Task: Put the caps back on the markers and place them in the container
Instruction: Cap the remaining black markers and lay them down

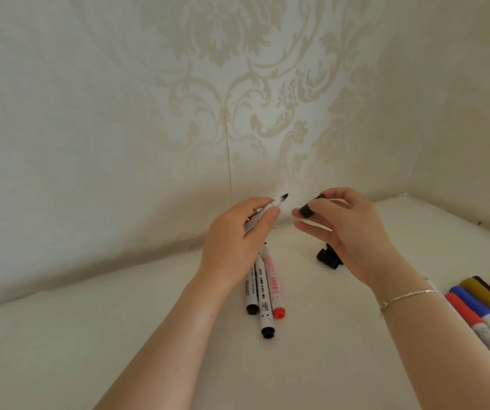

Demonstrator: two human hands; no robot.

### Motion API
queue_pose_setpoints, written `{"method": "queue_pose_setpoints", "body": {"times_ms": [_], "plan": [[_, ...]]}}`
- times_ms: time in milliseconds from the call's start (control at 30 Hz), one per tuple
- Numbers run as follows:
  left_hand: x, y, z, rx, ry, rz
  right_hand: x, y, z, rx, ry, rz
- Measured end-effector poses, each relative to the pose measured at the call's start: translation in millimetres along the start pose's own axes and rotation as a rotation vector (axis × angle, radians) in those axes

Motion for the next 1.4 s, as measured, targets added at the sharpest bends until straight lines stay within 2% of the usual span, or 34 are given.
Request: {"method": "queue_pose_setpoints", "body": {"times_ms": [133, 367, 567, 767, 1400], "plan": [[-0.5, 1.0, -0.9, 0.017, -0.019, -0.016, 0.9, -2.5, -1.2, -0.004, 0.148, 0.098], [0.0, 1.4, -0.3, 0.009, -0.072, -0.031, 5.5, 0.1, -3.2, 0.072, -0.003, 0.068], [-3.8, 2.6, -1.8, 0.034, -0.103, -0.063, 6.4, 2.6, -4.9, 0.064, 0.010, 0.071], [-8.4, 5.6, -6.6, 0.096, -0.183, -0.146, 6.8, 7.4, -13.0, 0.060, 0.135, 0.162], [-30.5, 11.6, 3.4, -0.139, -0.284, -0.288, 5.7, 22.2, -28.2, 0.043, 0.070, 0.156]]}}
Point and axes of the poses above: each hand's wrist, its own y-axis away from the middle knuckle, its own z-axis out of the back of the hand, x = y × z, the point moved 8 cm from there along -y, towards the middle knuckle, and after that the axes turned 14 degrees about -x, right-handed, at the moved point
